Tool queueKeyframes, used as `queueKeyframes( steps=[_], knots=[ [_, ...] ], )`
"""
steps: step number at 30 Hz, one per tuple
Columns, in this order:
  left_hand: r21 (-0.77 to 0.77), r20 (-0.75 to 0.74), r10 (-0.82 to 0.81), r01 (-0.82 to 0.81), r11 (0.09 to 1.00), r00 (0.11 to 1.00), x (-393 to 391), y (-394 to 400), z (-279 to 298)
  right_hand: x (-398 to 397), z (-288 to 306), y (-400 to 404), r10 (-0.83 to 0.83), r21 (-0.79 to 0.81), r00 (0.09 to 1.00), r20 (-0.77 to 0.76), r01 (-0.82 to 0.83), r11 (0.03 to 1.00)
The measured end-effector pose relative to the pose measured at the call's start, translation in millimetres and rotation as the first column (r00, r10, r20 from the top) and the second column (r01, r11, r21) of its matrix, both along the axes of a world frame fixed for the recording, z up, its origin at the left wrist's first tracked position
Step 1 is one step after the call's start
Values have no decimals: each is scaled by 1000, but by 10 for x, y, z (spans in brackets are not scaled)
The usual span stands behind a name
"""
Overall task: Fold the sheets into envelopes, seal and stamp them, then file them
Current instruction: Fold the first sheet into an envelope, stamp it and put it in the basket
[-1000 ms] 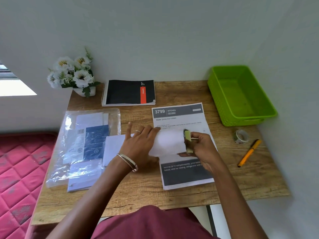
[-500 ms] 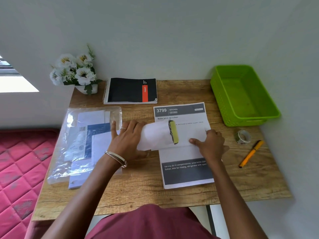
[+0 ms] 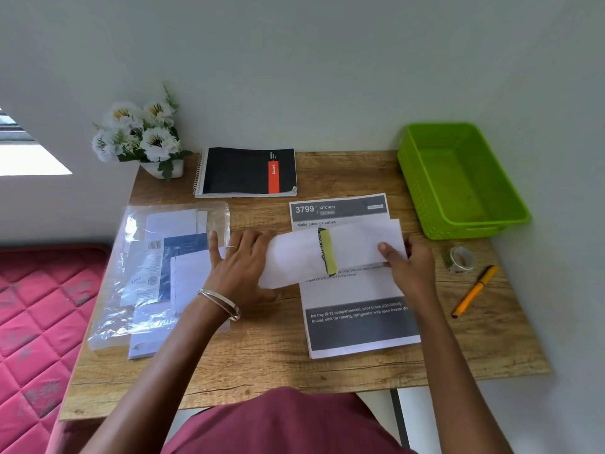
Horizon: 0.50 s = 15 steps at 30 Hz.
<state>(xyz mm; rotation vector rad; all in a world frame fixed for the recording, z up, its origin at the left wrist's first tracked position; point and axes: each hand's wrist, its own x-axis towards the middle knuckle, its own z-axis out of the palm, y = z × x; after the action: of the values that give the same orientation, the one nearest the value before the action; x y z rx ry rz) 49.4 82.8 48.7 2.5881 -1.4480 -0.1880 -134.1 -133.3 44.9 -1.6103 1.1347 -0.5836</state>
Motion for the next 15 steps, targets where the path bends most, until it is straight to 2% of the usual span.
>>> queueKeyframes(
  steps=[3, 6, 8, 12, 15],
  knots=[
    [3, 9, 6, -6, 1000, 1000, 0, -2, -11, -99, 141, 29, -69, 46, 967, 246, 60, 997],
    [15, 14, 20, -20, 1000, 1000, -8, -11, -8, -220, 220, 25, -122, 18, 897, 425, 126, 992],
    [16, -1, 42, -42, 999, 999, -16, -16, 3, -282, 240, 15, -168, 71, 840, 516, 153, 986],
    [41, -12, 89, -88, 995, 996, -35, -28, 36, -336, 208, 22, -246, 193, 764, 596, 161, 968],
    [31, -37, 106, -105, 994, 994, -32, -15, 32, -333, 154, 39, -237, 221, 785, 573, 130, 967]
  ],
)
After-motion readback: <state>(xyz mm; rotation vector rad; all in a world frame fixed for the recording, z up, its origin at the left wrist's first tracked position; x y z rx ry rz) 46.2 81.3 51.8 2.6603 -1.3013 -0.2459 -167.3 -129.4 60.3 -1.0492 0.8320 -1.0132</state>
